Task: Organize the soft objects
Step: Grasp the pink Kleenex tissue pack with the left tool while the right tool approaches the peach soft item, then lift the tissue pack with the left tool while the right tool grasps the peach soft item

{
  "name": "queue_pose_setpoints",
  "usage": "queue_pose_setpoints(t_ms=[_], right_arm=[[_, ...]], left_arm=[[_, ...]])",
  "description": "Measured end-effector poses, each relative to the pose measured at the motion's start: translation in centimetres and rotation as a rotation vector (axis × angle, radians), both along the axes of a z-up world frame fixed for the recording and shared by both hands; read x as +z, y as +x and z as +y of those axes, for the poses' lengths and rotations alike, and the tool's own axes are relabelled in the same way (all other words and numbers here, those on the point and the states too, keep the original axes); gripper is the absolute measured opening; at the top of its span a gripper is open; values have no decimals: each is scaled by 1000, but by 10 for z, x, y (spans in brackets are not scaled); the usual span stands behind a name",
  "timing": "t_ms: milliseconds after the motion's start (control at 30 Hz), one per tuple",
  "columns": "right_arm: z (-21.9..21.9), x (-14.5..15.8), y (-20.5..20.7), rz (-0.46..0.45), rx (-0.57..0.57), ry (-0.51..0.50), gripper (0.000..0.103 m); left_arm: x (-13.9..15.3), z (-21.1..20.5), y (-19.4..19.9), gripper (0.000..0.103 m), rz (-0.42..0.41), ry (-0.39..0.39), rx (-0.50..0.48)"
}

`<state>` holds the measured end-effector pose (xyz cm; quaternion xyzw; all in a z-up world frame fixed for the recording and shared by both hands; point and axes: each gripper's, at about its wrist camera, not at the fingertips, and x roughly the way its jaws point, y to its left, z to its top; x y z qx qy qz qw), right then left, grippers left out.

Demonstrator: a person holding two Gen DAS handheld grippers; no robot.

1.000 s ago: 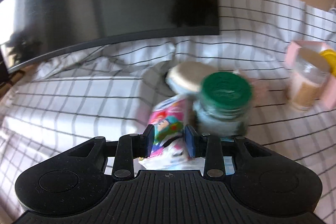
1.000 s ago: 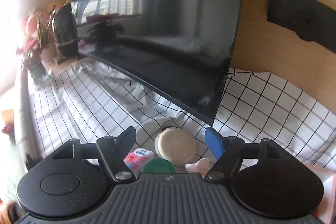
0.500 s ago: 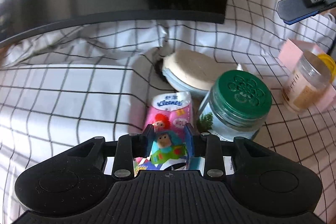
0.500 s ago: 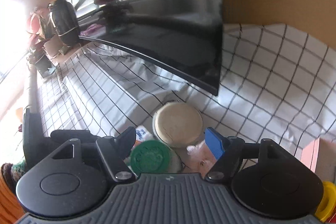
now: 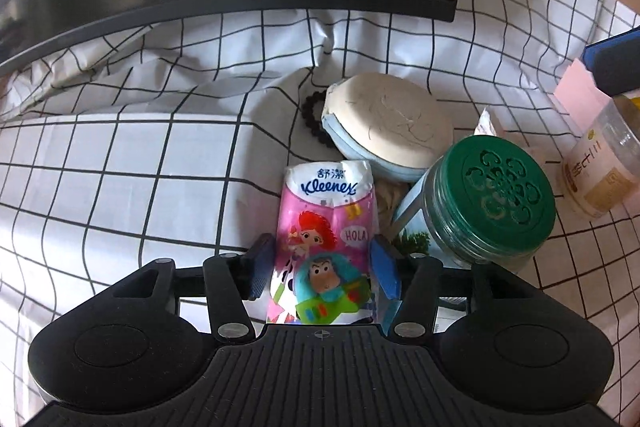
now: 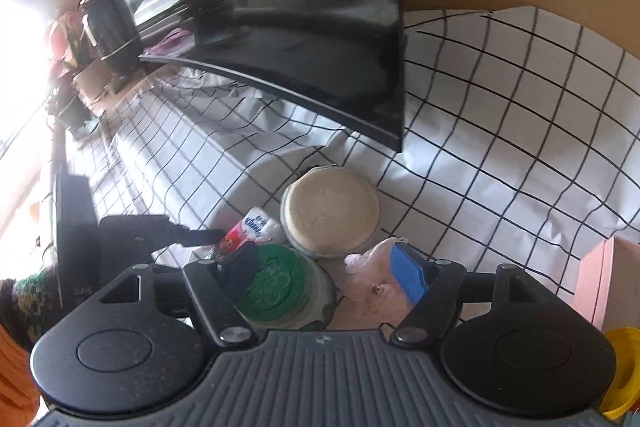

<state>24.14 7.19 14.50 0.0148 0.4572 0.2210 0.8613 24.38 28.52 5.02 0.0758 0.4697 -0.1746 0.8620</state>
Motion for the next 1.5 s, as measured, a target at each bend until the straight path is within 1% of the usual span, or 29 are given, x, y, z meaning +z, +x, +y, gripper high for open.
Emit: queue_pose_setpoints(t_ms=[100, 267, 433, 467, 500, 533, 600, 667, 733, 800, 867, 967, 1100, 1167, 1233, 1267, 1300, 1400, 1500], right_arm=[[2, 4, -6, -26, 19, -14, 73], [-2, 3, -4, -17, 1, -13, 73], [0, 1, -7, -14, 16, -13, 73], [0, 1, -7, -14, 19, -14, 73], [1, 1, -8, -14, 20, -13, 73], [1, 1, -8, -14, 22, -12, 73], [2, 1, -9, -16, 25, -9, 73], [3, 2, -10, -18, 32, -8, 73], [4, 3, -11, -24, 40, -12, 73], [8, 6, -10, -35, 45, -28, 73], [15, 11, -9, -58, 37, -52, 73], [34, 16, -5, -66, 52, -83, 73], [79, 13, 10, 6, 177, -129, 75], [108, 3, 21, 72, 250, -160, 74], [139, -15, 32, 162, 329, -233, 57], [152, -24, 36, 197, 352, -274, 44], [165, -36, 42, 237, 363, -321, 42], [190, -65, 56, 317, 373, -436, 42], [196, -87, 72, 382, 354, -505, 42]], left_arm=[[0, -2, 1, 60, 33, 22, 7], [-1, -2, -2, 60, 35, 14, 41], [0, 6, -5, 59, 42, -59, 117], [-1, 8, -5, 59, 63, -77, 119], [-7, 11, -1, 60, 125, -94, 138], [-10, 15, -1, 60, 135, -125, 149], [-8, 20, -3, 56, 127, -147, 165], [-7, 27, -5, 48, 126, -199, 203], [-2, 34, -12, 44, 94, -231, 223], [9, 40, -25, 43, 45, -254, 239], [24, 52, -39, 43, -14, -306, 254], [43, 77, -62, 43, -88, -372, 325], [49, 109, -81, 43, -108, -413, 426], [48, 119, -90, 43, -109, -428, 468], [46, 128, -99, 43, -107, -443, 500], [45, 131, -104, 43, -109, -445, 513], [45, 134, -110, 43, -118, -445, 525], [45, 146, -125, 43, -136, -455, 543], [42, 161, -139, 44, -146, -451, 546]])
